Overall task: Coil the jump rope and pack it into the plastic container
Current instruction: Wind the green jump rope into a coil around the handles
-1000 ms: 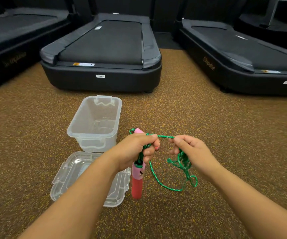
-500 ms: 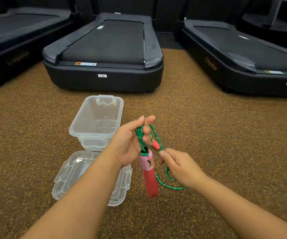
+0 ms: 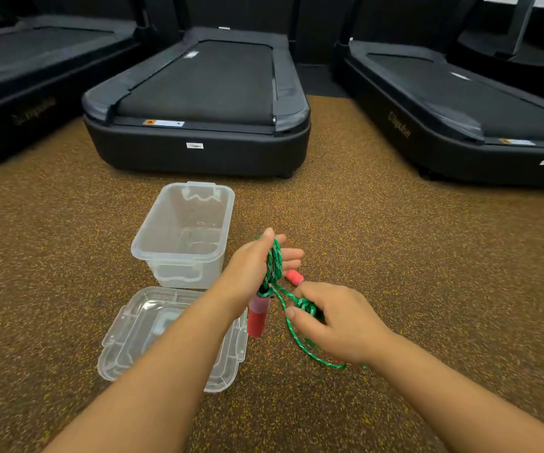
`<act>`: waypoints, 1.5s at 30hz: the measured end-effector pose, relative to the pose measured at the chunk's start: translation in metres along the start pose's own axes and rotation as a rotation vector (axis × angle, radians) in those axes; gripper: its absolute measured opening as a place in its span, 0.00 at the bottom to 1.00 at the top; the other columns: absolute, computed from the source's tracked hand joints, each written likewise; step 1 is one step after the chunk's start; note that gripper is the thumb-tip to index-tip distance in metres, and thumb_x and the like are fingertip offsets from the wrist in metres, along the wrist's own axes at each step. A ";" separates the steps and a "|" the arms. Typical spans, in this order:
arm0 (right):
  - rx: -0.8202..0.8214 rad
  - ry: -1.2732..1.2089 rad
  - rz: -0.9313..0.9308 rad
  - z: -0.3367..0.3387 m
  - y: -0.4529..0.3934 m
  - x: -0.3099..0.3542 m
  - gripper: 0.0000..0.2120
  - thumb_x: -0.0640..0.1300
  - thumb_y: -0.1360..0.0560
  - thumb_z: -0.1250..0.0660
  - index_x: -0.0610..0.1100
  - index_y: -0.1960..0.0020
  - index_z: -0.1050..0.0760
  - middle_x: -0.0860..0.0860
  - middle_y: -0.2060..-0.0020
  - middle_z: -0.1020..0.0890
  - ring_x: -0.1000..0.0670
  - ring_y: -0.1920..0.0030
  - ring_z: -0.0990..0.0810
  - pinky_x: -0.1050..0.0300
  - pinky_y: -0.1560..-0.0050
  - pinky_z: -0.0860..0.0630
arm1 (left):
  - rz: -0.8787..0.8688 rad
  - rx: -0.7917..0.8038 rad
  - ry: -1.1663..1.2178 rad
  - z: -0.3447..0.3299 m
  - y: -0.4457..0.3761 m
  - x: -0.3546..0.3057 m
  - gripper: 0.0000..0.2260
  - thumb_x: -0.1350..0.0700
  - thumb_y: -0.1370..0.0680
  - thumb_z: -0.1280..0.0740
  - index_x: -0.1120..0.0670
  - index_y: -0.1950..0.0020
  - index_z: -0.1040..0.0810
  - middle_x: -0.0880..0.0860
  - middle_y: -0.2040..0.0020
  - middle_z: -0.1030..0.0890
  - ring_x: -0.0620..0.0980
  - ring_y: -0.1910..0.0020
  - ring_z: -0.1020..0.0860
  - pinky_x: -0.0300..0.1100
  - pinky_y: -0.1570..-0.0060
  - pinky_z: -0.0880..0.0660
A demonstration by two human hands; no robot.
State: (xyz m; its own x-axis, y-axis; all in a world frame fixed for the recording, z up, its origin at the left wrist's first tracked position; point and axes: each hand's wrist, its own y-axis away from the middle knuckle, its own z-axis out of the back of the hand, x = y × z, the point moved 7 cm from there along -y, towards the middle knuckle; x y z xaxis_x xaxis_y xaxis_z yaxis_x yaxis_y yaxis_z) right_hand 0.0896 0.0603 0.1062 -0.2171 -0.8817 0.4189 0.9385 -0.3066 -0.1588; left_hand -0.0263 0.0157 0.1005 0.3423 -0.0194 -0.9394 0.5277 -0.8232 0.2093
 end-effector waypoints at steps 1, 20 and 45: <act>-0.016 -0.028 -0.015 0.005 0.000 -0.003 0.18 0.63 0.29 0.46 0.49 0.57 0.30 0.52 0.67 0.23 0.50 0.64 0.25 0.50 0.61 0.26 | 0.003 0.015 -0.066 -0.002 0.001 0.000 0.21 0.49 0.17 0.52 0.61 0.33 0.31 0.59 0.50 0.18 0.51 0.54 0.18 0.37 0.55 0.22; -0.335 -0.668 -0.301 0.022 -0.006 -0.054 0.07 0.46 0.22 0.37 0.48 0.56 0.22 0.63 0.72 0.24 0.61 0.70 0.30 0.57 0.64 0.32 | 0.144 0.494 -0.639 -0.027 0.022 0.019 0.05 0.57 0.23 0.36 0.55 0.58 0.25 0.51 0.65 0.20 0.48 0.62 0.21 0.49 0.47 0.26; -0.411 -0.303 -0.021 0.045 -0.005 -0.034 0.13 0.61 0.36 0.29 0.55 0.56 0.20 0.61 0.55 0.19 0.56 0.49 0.22 0.53 0.47 0.27 | 0.110 0.302 -0.600 -0.012 0.014 0.004 0.09 0.54 0.21 0.39 0.56 0.60 0.27 0.49 0.67 0.23 0.46 0.65 0.23 0.41 0.55 0.28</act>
State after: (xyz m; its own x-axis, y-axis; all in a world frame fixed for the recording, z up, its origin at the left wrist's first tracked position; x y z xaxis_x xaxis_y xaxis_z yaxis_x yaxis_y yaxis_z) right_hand 0.1043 0.1085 0.1332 -0.0901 -0.7491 0.6563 0.7383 -0.4925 -0.4608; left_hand -0.0080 0.0115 0.1027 -0.1546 -0.3517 -0.9233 0.2445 -0.9190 0.3092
